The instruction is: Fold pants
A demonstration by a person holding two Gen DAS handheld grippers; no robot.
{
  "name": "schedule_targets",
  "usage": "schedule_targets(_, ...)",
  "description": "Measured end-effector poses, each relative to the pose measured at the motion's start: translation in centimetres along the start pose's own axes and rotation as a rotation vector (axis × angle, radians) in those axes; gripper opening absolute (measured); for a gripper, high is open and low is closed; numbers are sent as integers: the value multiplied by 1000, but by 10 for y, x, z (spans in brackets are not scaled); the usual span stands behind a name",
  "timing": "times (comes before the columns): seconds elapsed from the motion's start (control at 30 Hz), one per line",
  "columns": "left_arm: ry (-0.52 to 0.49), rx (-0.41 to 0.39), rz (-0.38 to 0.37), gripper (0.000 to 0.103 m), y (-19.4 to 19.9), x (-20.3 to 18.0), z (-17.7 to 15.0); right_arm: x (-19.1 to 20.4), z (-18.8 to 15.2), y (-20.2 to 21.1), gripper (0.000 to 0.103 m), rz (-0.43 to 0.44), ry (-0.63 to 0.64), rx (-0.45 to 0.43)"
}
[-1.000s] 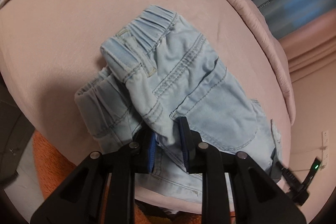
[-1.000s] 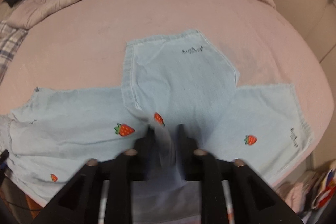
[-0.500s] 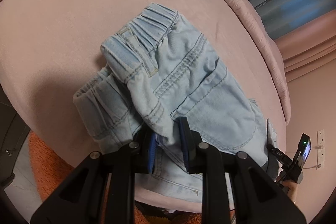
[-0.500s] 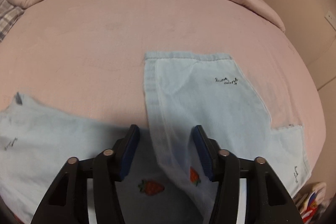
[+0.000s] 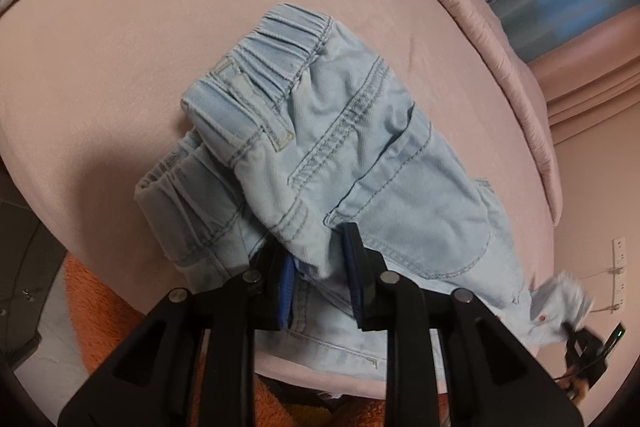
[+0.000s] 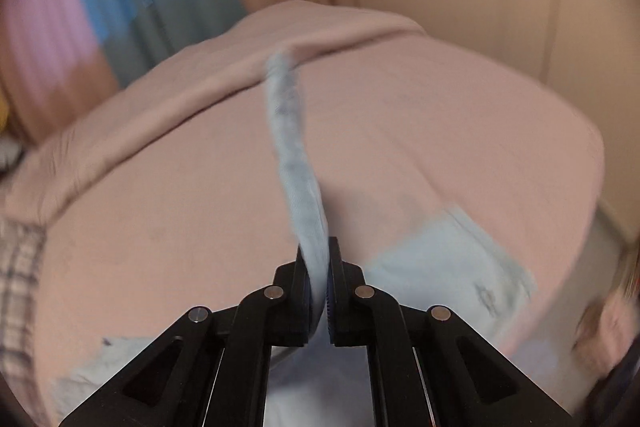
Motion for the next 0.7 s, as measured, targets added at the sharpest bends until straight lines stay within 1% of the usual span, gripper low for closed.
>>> schedule_targets(0.07, -23, -5, 23, 25, 0, -4, 0, -20, -18, 2, 4, -87, -22, 22)
schedule_targets(0.1, -31, -6, 32, 25, 0, -5, -1, -30, -28, 0, 4, -114, -34, 44)
schedule_targets(0.13, -35, -5, 40, 25, -1, -6, -1, -38, -43, -2, 4, -114, -62, 80)
schedule_targets(0.2, -35, -1, 49, 25, -2, -8, 0, -52, -63, -11, 4, -104, -103, 155)
schedule_targets(0.27, -30, 4, 47, 22, -2, -7, 2, -58, -70, -17, 4, -87, -126, 182)
schedule_targets(0.33, -11, 9, 38, 20, 0, -8, 3, -60, -74, -19, 4, -78, -139, 189)
schedule_targets(0.4, -20, -6, 23, 19, 6, -15, 6, -59, -71, -18, 4, -56, -160, 179)
schedule_targets(0.47, -48, -27, 6, 17, 13, -24, 12, -58, -60, -17, 4, -30, -162, 158)
schedule_targets(0.57, -56, -65, -66, 16, 27, -46, 25, -45, -44, -11, 4, 28, -160, 110)
schedule_targets(0.6, -73, -79, -105, 16, 33, -59, 32, -42, -37, -9, 4, 68, -170, 89)
schedule_targets(0.67, -113, -136, -171, 16, 50, -84, 44, -32, -15, -1, 4, 142, -161, 32)
schedule_targets(0.7, -128, -158, -186, 16, 58, -93, 48, -25, 1, 5, 4, 171, -150, -15)
Point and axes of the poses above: each gripper's, at about its wrist camera, not at the fingertips, and y roughly against the way its jaws point, x to its left, z to its top, the point moved 4 cm from there along -y, roughly the way its jaws point, and after that the axes turned 8 degrees about y, right-handed, at the moved point
